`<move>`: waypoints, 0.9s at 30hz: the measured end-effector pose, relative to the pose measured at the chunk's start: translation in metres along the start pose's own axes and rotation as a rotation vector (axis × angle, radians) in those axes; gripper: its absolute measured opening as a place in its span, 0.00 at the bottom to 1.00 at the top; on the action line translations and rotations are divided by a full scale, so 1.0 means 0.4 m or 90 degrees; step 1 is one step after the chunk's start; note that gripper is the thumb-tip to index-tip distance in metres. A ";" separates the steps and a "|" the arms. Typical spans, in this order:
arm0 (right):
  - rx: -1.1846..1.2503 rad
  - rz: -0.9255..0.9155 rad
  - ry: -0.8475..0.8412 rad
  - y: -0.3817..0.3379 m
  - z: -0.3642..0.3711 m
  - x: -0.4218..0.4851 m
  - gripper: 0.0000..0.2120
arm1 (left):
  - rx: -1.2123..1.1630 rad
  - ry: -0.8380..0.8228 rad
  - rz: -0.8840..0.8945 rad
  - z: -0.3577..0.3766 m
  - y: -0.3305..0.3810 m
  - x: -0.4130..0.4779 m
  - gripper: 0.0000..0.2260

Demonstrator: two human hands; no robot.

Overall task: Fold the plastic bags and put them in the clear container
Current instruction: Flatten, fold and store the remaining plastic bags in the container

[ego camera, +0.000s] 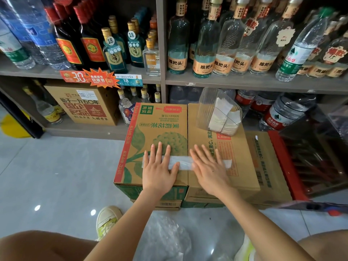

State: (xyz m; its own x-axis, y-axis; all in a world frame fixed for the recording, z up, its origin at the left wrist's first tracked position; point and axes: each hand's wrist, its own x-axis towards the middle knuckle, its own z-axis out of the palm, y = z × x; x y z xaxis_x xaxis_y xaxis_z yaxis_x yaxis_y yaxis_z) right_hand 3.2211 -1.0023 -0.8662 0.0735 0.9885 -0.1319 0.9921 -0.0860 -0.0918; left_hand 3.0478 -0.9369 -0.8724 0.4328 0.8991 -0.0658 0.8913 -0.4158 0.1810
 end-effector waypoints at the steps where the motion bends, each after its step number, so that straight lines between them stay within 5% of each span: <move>1: -0.011 0.027 -0.008 0.035 -0.001 -0.013 0.27 | 0.002 0.002 -0.001 0.001 0.000 0.000 0.38; 10: 0.023 0.130 -0.011 0.164 -0.026 -0.078 0.40 | 0.006 0.013 0.010 0.007 -0.003 0.001 0.39; 15: 0.086 0.103 0.100 0.120 -0.043 -0.103 0.35 | 0.016 0.008 0.066 -0.003 -0.031 0.008 0.41; 20: 0.212 0.163 0.190 0.083 -0.034 -0.095 0.12 | -0.063 0.037 0.141 -0.030 -0.080 0.038 0.43; 27: 0.269 0.209 0.128 0.063 -0.053 -0.087 0.07 | -0.225 0.296 0.218 -0.034 -0.011 -0.024 0.14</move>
State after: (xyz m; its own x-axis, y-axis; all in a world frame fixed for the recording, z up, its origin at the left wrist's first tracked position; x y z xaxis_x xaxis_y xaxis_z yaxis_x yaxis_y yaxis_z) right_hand 3.2455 -1.0363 -0.8431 0.4295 0.9025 -0.0330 0.7902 -0.3932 -0.4701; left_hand 3.0378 -0.9420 -0.8591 0.5092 0.7233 0.4664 0.5827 -0.6886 0.4316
